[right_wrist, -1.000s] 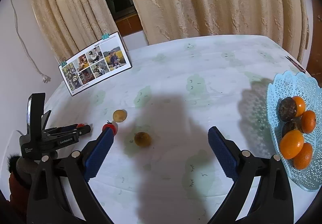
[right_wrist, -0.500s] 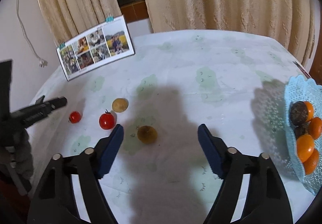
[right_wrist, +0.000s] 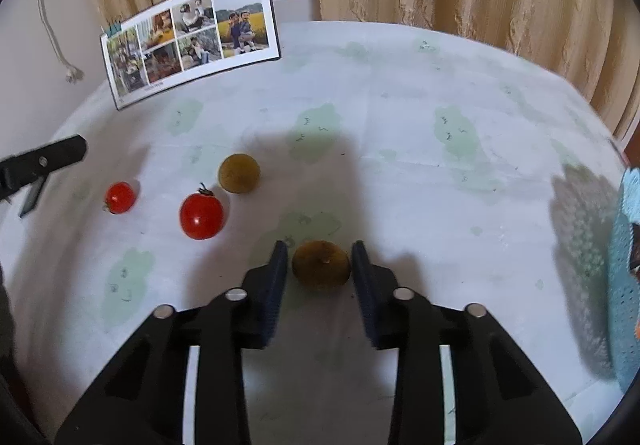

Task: Organize fruits
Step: 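Grasp the red tomato with the left tool while the right tool grasps the brown kiwi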

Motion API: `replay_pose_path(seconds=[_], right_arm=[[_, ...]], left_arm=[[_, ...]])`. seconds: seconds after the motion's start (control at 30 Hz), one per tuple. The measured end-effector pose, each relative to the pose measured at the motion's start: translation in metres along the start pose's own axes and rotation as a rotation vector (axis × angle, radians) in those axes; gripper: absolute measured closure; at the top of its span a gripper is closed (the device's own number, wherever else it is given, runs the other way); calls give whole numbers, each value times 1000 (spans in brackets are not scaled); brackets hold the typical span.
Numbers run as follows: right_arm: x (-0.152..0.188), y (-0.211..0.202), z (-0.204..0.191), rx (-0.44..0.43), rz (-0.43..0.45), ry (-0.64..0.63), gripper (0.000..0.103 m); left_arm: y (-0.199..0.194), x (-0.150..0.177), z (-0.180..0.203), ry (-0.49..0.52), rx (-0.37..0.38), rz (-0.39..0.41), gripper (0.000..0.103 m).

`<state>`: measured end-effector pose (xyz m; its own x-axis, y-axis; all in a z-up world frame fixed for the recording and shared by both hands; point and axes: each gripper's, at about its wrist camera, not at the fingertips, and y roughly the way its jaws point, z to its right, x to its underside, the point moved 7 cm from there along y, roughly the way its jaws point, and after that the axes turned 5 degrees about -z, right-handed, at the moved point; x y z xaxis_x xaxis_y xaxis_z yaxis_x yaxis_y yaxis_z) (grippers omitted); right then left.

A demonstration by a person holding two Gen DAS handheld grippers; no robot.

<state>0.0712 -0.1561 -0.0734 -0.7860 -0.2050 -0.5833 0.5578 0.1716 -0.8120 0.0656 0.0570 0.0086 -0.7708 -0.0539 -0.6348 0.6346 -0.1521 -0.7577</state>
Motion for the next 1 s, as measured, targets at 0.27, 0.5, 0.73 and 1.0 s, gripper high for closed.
replay_pose_path(seconds=[0.27,0.5,0.73,1.0], right_arm=[[0,-24,9,4,56,26,75],[-1,-56,26,7,119,58,75],[2,-83,47,10,171,106,75],[8,-113,82,43,236,189,75]], left_arm=[[16,7,-3,-16,6,-53,73],[36,18,2,-3,-9,-117,67],[57,27,-2,5,-47,-163,67],[56,26,2,35,-55,-151,76]])
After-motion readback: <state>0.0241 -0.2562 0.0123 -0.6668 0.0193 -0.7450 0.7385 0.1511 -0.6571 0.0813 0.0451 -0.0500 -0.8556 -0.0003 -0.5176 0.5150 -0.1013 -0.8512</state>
